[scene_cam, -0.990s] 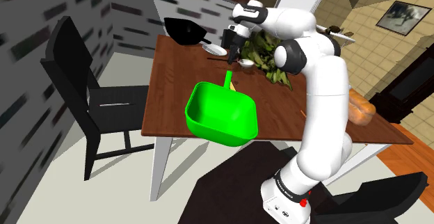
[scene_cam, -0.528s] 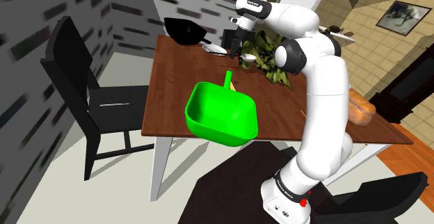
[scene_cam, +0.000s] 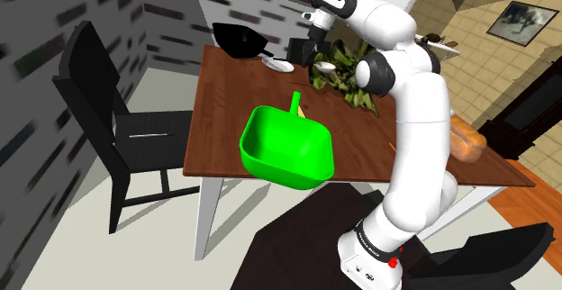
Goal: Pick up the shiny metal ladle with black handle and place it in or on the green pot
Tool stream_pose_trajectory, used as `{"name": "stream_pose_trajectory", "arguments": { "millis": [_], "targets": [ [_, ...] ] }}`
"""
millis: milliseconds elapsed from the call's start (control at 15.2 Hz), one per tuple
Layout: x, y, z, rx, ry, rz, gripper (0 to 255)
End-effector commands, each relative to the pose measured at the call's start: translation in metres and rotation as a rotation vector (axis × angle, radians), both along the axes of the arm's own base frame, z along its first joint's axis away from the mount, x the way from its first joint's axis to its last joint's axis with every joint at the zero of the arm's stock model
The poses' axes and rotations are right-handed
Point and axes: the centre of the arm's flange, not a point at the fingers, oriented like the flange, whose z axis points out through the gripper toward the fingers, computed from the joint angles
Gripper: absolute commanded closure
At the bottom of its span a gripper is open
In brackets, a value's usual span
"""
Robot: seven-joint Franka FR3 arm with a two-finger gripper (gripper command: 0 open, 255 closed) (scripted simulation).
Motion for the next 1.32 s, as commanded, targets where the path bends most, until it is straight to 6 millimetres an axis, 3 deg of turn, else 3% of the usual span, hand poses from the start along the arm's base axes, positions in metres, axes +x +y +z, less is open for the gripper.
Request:
{"name": "stream_pose_trajectory", "arguments": {
  "millis": [0, 264, 1254],
  "targets": [
    [0.0, 0.0, 0.011, 0.0, 0.0, 0.0, 255],
    [0.0, 0.0, 0.031, 0.0, 0.0, 0.0, 255],
    [-0.127, 0.151, 0.036, 0.0, 0.0, 0.0, 255]
  ]
}}
